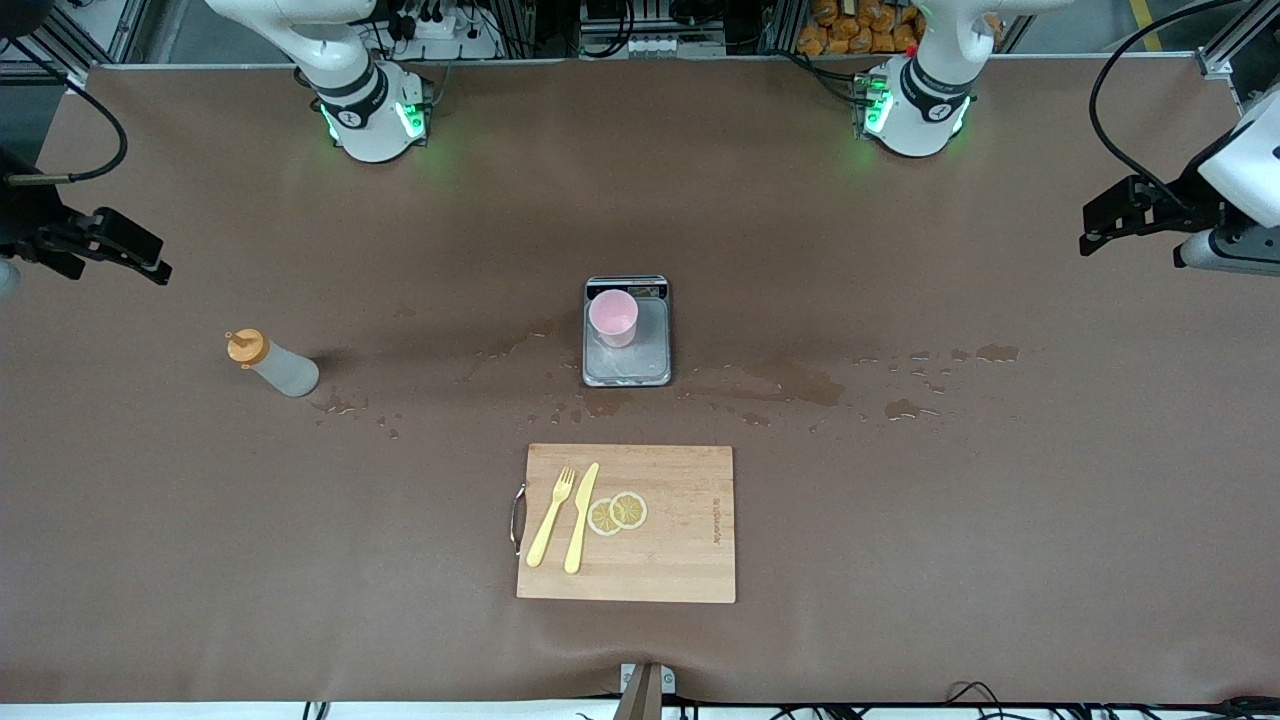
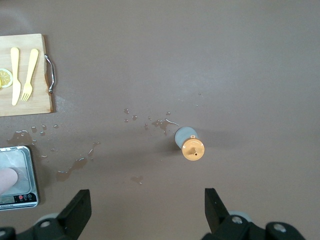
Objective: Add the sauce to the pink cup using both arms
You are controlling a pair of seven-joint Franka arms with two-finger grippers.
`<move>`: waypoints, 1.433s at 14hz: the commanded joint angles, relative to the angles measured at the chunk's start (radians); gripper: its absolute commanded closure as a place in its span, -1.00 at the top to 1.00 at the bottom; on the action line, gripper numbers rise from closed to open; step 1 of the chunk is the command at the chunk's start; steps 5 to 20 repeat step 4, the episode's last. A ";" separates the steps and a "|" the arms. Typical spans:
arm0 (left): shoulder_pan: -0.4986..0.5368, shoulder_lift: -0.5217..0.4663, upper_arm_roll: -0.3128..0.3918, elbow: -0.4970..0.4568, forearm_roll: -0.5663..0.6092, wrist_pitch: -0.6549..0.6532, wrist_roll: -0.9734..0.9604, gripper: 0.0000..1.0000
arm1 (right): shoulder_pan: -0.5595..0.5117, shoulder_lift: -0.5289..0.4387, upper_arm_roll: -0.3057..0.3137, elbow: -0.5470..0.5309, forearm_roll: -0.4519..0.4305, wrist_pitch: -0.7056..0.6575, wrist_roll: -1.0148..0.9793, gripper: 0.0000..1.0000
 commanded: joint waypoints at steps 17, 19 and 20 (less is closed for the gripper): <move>0.004 -0.003 -0.003 0.012 -0.016 -0.010 -0.028 1.00 | -0.012 -0.033 0.013 -0.036 -0.025 0.023 -0.009 1.00; 0.004 -0.003 -0.003 0.012 -0.016 -0.010 -0.028 1.00 | -0.012 -0.033 0.013 -0.036 -0.025 0.023 -0.009 1.00; 0.004 -0.003 -0.003 0.012 -0.016 -0.010 -0.028 1.00 | -0.012 -0.033 0.013 -0.036 -0.025 0.023 -0.009 1.00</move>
